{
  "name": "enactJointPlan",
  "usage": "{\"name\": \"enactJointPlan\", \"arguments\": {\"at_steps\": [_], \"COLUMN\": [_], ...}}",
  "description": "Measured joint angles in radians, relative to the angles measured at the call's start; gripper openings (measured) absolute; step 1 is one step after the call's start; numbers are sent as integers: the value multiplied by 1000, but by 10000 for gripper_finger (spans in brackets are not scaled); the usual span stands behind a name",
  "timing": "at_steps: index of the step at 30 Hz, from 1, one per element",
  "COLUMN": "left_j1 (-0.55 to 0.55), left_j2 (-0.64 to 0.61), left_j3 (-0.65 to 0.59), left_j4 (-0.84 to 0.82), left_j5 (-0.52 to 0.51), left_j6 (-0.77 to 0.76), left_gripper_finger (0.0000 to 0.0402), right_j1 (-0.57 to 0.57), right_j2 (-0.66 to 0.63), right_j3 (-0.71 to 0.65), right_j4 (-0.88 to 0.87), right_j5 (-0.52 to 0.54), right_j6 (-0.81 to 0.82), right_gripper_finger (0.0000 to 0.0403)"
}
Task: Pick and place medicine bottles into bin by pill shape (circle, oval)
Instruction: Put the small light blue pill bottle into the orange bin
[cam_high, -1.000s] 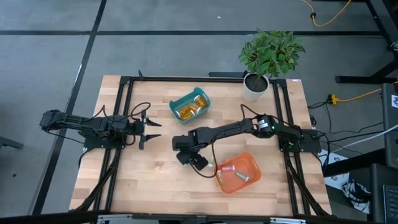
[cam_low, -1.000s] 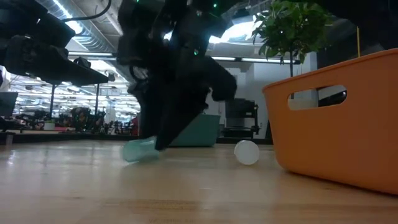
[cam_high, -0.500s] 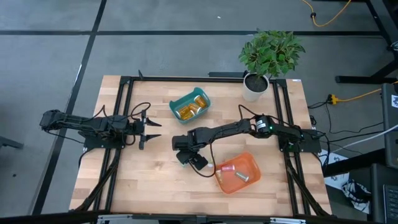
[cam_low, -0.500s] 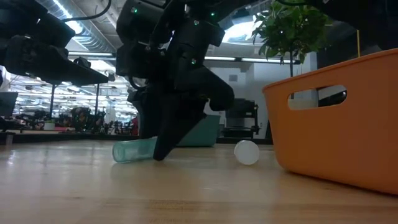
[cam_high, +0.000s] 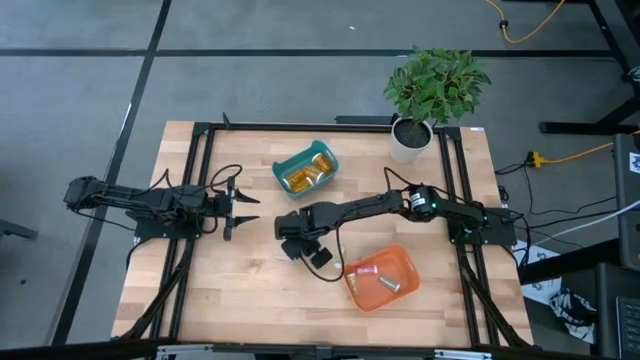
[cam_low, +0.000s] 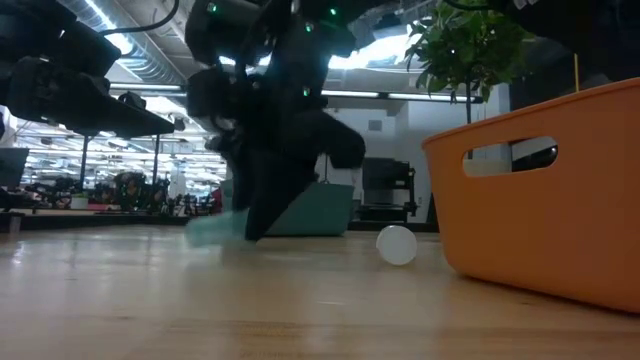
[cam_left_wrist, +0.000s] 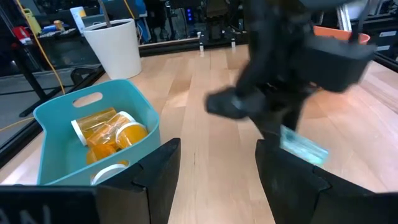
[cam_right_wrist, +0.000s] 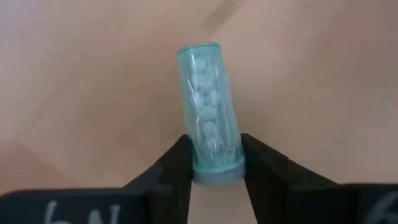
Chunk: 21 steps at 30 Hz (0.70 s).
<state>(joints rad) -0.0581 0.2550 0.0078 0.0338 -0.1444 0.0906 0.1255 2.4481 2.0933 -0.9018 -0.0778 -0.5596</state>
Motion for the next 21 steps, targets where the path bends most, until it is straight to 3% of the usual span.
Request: {"name": "enactJointPlan", "arguments": {"at_steps": [8,14,21], "left_j1": [0,0,0], "left_j2": [0,0,0], "left_j3": [0,0,0], "left_j4": [0,0,0], "left_j5": [0,0,4], "left_j6": [0,0,-2], "left_gripper_finger": [202,202,202], "right_j1": [4,8,40], "right_j2": [-2,-122,-260], "right_j3": [263,209,206], "right_j4": [-477,-679,-669], "right_j5": [-10,-62,-184], "right_j6": [5,162,315], "right_gripper_finger": [123,114,119]}}
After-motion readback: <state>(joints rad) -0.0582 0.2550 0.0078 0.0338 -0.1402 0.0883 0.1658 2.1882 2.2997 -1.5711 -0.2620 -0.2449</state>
